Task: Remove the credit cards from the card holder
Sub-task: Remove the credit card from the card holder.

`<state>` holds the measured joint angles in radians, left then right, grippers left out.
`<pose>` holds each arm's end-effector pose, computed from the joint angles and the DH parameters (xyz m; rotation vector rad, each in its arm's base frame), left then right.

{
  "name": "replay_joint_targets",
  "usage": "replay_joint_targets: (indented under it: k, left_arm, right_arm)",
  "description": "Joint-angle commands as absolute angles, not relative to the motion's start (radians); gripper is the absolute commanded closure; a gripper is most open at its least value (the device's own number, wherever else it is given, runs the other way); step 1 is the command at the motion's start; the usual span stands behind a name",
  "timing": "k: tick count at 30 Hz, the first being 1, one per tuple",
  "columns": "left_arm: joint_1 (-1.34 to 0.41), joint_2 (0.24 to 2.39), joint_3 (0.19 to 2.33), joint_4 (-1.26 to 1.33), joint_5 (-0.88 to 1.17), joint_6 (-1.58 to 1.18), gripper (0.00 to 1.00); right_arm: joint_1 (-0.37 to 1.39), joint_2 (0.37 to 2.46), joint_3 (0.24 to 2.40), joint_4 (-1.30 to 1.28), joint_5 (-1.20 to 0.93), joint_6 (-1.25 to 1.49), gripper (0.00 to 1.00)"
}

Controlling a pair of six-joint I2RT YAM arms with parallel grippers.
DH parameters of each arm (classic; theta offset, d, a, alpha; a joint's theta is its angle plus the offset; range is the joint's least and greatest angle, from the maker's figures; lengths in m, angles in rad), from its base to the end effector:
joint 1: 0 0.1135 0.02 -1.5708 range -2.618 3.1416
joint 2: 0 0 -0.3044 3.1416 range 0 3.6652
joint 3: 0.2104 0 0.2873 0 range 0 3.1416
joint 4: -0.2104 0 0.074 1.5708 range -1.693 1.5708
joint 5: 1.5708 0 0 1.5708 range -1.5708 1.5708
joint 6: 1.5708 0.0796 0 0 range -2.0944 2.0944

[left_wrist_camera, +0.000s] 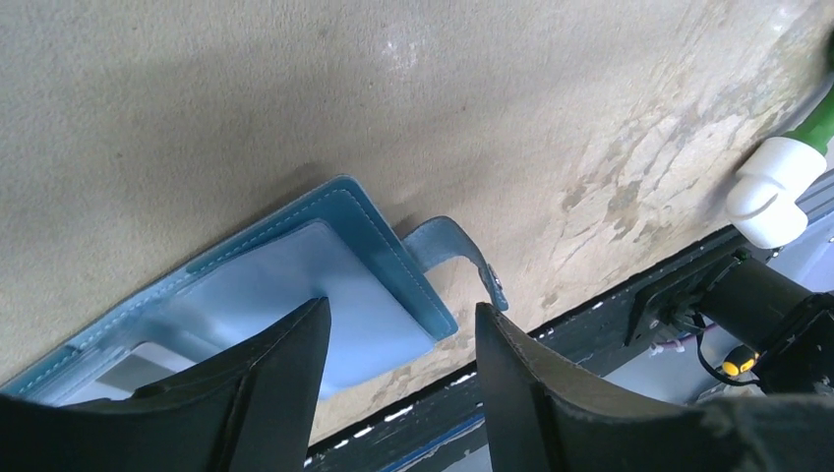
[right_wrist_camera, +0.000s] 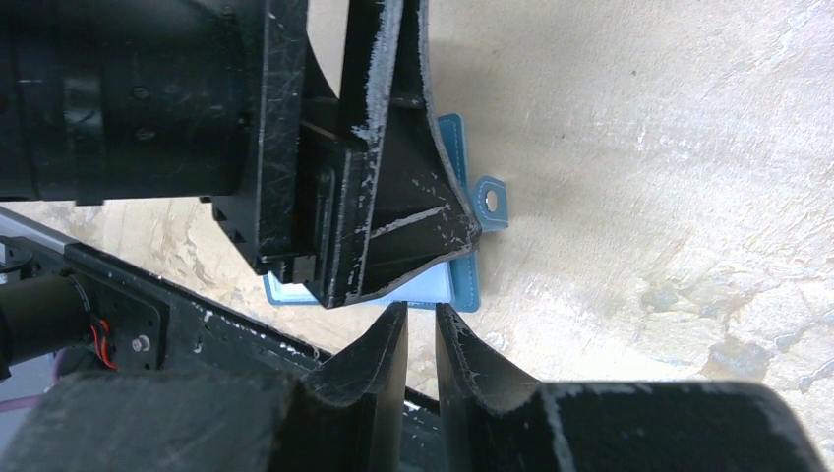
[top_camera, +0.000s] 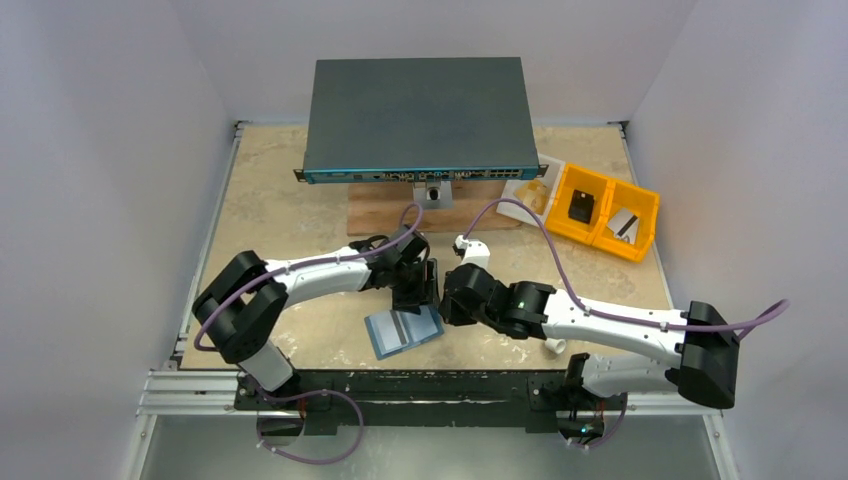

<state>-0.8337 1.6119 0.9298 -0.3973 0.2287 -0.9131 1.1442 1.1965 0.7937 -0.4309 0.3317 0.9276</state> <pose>0.2286 -0.2786 0.1535 -0.0316 2.8998 -0.7710 0.1440 0.2542 0.2314 -0.1063 2.4285 0.5990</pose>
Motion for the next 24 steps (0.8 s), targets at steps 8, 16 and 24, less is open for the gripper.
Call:
replay_joint_targets:
  k: [8, 16, 24]
  left_arm:
    - [-0.842, 1.635, 0.952, -0.353, 0.240, -0.909, 0.43]
    - [-0.839, 1.496, 0.921, -0.434, 0.178, -0.887, 0.45]
    - [-0.818, 1.414, 0.871, -0.491, 0.132, -0.884, 0.49]
  right_arm:
    - [1.144, 1.214, 0.806, -0.415, 0.358, 0.910, 0.84]
    - [1.146, 1.248, 0.832, -0.380, 0.329, 0.872, 0.85]
    - [1.153, 1.285, 0.867, -0.336, 0.289, 0.822, 0.85]
